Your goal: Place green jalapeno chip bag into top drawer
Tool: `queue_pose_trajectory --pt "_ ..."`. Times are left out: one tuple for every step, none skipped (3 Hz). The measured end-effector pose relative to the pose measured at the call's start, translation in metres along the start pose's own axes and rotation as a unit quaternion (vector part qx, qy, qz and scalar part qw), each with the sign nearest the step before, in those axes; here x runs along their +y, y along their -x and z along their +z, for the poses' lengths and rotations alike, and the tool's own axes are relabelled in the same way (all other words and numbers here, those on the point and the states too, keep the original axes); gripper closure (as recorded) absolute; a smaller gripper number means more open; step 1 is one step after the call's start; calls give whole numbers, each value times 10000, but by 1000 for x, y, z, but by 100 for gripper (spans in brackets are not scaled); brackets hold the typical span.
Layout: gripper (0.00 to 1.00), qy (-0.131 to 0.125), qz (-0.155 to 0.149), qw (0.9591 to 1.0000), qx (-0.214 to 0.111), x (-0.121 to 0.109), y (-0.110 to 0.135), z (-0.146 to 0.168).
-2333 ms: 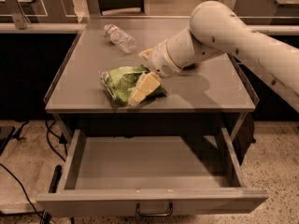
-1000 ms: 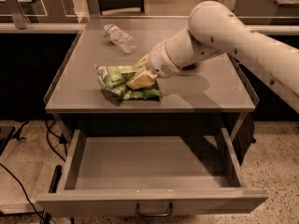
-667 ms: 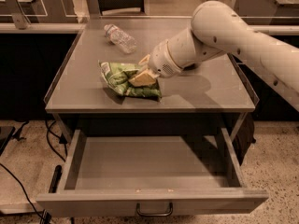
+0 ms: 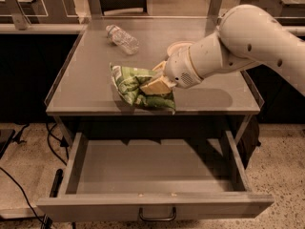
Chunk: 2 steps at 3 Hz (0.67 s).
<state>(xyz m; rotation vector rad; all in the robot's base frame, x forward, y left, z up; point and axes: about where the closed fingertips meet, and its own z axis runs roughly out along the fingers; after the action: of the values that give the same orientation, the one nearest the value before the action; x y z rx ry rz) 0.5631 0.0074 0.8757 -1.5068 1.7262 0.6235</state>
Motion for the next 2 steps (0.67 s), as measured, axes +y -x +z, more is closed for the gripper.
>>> queue_pose_trajectory --pt "100 0 0 10000 0 0 0 0" --pt "100 33 -28 10000 9 13 4 -17"
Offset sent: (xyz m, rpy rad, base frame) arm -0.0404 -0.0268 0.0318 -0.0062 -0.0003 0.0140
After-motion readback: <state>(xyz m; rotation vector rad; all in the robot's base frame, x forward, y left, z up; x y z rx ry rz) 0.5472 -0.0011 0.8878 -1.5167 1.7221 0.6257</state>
